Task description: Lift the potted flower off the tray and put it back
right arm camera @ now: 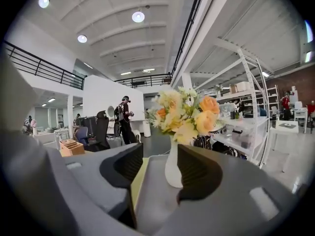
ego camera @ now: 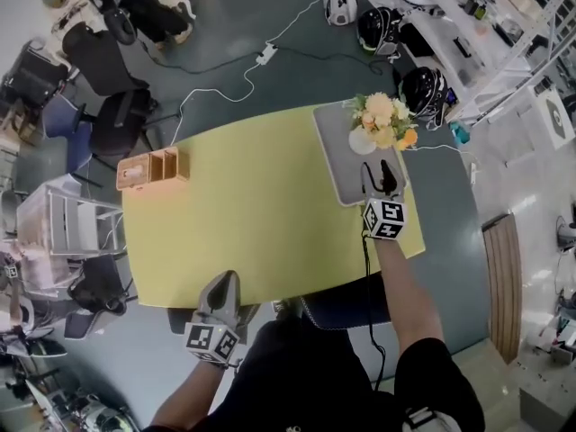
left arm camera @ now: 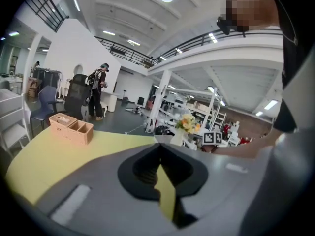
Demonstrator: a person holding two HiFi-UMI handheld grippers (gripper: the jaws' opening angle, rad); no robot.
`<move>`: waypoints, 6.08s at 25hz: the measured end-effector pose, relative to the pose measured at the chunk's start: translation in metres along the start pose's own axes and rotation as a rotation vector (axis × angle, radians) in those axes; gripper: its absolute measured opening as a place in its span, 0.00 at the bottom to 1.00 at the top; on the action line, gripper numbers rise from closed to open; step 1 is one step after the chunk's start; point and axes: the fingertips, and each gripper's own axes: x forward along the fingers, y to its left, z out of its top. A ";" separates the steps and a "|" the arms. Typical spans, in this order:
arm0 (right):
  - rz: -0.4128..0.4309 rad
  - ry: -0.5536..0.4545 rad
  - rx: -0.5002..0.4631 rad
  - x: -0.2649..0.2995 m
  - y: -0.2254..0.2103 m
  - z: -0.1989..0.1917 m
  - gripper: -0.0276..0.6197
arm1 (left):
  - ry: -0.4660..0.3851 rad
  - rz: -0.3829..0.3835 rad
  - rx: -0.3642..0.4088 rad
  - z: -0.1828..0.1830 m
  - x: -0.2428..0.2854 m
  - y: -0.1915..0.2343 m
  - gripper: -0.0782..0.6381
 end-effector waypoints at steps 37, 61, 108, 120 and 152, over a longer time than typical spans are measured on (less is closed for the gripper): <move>-0.027 -0.046 -0.021 0.147 -0.065 -0.030 0.39 | 0.105 0.117 -0.080 -0.070 0.028 0.013 0.12; 0.056 -0.061 -0.097 0.058 -0.010 0.078 0.38 | -0.005 0.082 -0.072 -0.039 -0.014 0.021 0.12; 0.371 0.023 0.008 -0.264 0.208 0.195 0.38 | -0.185 -0.194 0.130 0.084 -0.088 -0.031 0.12; 0.369 0.025 0.003 -0.262 0.201 0.193 0.38 | -0.206 -0.247 0.052 0.084 -0.085 -0.042 0.12; 0.315 0.038 -0.105 -0.051 0.060 0.121 0.38 | -0.058 0.025 -0.054 0.019 0.004 0.000 0.12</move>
